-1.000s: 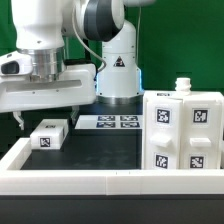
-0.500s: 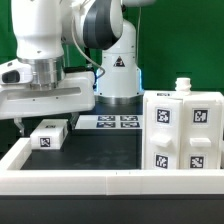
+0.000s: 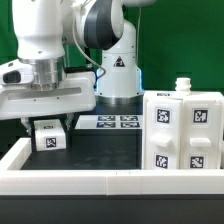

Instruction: Assemble cabinet

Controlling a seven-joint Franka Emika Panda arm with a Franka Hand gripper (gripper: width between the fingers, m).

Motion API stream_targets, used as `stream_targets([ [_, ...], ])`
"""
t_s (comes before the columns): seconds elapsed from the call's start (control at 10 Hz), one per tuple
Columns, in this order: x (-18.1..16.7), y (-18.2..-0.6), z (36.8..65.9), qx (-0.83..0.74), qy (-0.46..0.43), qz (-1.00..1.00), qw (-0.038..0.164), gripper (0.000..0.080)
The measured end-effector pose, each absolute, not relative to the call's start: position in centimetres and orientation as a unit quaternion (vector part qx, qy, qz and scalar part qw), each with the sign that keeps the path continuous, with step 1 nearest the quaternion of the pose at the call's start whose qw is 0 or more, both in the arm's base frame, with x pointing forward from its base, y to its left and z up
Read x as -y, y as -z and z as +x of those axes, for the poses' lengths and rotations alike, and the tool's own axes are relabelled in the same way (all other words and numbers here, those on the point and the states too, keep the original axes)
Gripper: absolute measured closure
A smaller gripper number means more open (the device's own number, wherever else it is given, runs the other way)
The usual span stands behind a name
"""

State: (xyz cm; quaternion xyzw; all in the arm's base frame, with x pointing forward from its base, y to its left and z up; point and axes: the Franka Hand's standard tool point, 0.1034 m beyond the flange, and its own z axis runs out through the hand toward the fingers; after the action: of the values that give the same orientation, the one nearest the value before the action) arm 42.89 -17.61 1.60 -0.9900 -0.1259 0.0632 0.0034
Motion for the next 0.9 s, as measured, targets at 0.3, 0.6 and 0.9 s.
stream_targets([
  [0.3, 17.3, -2.1, 42.9, 0.128, -0.066, -0.990, 0.008, 0.0239],
  [0.6, 14.7, -7.5, 43.6, 0.140, -0.053, -0.989, 0.024, 0.0239],
  [0.9, 10.4, -13.5, 45.5, 0.127, -0.051, -0.990, 0.039, 0.0239],
])
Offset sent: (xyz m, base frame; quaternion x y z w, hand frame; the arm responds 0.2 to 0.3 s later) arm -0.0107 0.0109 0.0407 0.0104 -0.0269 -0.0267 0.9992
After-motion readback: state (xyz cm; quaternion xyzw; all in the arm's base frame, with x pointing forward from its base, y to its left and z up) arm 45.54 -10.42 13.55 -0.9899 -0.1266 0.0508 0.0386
